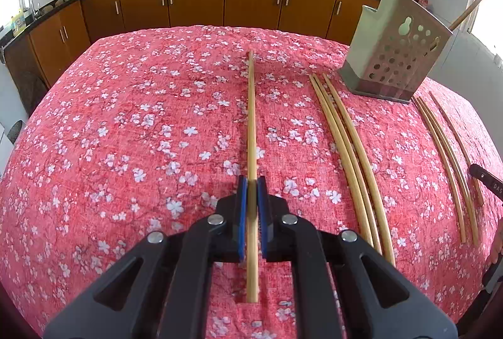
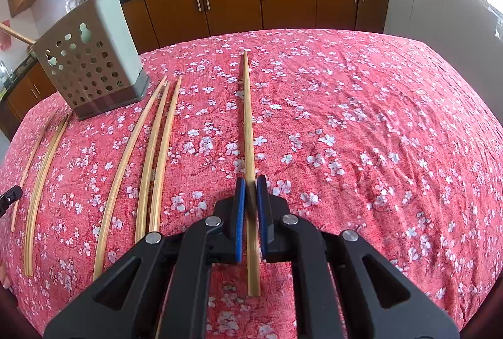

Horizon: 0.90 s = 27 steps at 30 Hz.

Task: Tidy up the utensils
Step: 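Lift both held chopsticks and carry them above the utensil holder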

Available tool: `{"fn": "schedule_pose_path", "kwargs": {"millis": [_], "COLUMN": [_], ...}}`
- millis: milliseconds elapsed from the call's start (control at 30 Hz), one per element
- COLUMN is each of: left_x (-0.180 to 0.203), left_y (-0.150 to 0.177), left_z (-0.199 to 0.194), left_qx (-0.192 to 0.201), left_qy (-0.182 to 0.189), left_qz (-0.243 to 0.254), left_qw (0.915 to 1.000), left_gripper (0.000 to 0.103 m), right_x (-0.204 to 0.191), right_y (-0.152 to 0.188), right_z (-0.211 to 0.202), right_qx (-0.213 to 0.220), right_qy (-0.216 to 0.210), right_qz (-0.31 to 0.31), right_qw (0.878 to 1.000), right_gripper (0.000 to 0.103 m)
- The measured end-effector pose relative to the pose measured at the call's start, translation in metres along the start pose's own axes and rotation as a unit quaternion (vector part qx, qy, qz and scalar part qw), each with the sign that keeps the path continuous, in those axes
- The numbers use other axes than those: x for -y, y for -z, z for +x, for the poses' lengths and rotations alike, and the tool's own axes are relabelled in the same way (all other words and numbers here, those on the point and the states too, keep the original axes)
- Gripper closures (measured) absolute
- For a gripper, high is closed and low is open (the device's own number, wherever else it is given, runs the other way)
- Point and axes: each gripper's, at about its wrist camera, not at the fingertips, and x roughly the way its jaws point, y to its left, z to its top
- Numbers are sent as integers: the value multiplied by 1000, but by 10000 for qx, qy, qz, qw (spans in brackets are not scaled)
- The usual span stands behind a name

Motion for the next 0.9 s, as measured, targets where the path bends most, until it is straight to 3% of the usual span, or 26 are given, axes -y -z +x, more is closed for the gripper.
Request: {"fn": "schedule_pose_path", "kwargs": {"millis": [233,567,900], "left_x": [2,0,2], "left_y": [-3,-26,-37], "left_z": [-4,-60,-81], "left_qx": [-36,866,1207], "left_qy": [-71,247,318], "left_qz": [82,-80,-201], "left_qw": [9999,9959,9920], "left_gripper": [95,95,96], "right_x": [-1,11,10], "right_y": [-1,-21,-26], "right_z": [-8,-76,-80], "right_qx": [80,1066,1180], "right_qy": [58,-276,-291], "right_qz": [-90,184,259], "right_qw": [9999,9937,9922], "right_gripper": [95,95,95]}}
